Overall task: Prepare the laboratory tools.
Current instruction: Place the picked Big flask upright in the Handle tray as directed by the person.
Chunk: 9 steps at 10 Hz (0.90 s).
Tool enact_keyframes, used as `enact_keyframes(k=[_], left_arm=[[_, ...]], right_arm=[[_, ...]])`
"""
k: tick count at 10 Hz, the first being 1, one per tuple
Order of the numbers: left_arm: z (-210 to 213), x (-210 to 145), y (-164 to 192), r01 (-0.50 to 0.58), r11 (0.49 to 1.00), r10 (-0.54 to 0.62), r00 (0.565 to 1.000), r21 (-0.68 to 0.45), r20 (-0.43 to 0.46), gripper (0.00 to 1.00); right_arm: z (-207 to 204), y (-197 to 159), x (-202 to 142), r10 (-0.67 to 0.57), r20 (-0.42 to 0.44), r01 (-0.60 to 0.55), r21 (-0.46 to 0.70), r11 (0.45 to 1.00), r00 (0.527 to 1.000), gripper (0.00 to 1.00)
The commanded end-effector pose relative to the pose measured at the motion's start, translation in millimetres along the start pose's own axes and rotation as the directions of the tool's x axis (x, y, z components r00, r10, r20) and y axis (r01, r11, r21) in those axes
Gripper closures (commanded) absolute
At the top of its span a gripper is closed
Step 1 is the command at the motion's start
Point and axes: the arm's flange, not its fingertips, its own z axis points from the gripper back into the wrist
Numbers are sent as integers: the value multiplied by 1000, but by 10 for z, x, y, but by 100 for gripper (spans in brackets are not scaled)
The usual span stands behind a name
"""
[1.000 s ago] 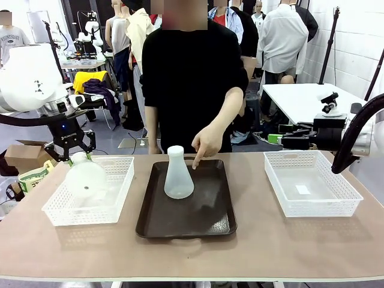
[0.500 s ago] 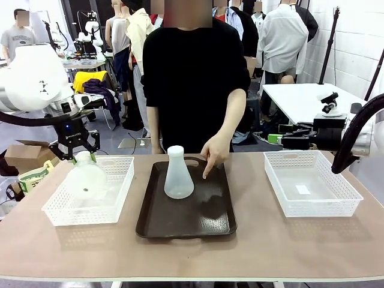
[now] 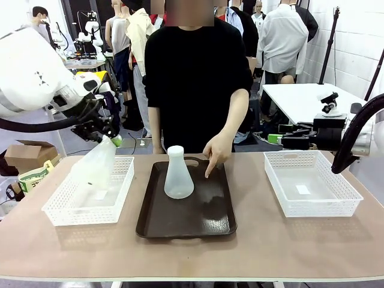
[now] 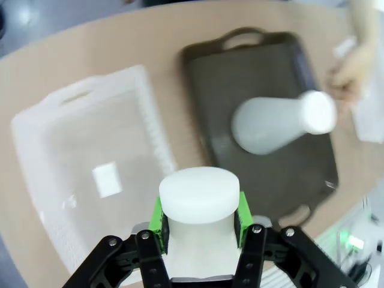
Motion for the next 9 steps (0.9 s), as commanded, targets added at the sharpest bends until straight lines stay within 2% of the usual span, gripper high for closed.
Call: enact_keyframes(k=[1,3,4,5,6,9], left_arm=[[69,-157,255,146,948,-159,987,-283,-24,100],[124,-199,234,291,849,-316,949,-441,18,100],[149,-225,225,318,820,-351,936,-476,21,100],[117,-187,218,250,889,-272,962,-383,-5,100],[123,-239,79,307,850,-311,948,-428,64,100],[109,-278,148,300,849,-315,948,-436,38,100]], right_arm=[[3,3,6,-11,-15,11,-4,1000,1000,0],[3,3,6,-11,-15,11,-4,1000,1000,0],[3,3,6,-11,-15,11,-4,1000,1000,0],[3,3,6,-11,-15,11,-4,1000,1000,0],[3,3,6,-11,-15,11,-4,1000,1000,0],[3,3,6,-11,-15,11,-4,1000,1000,0]])
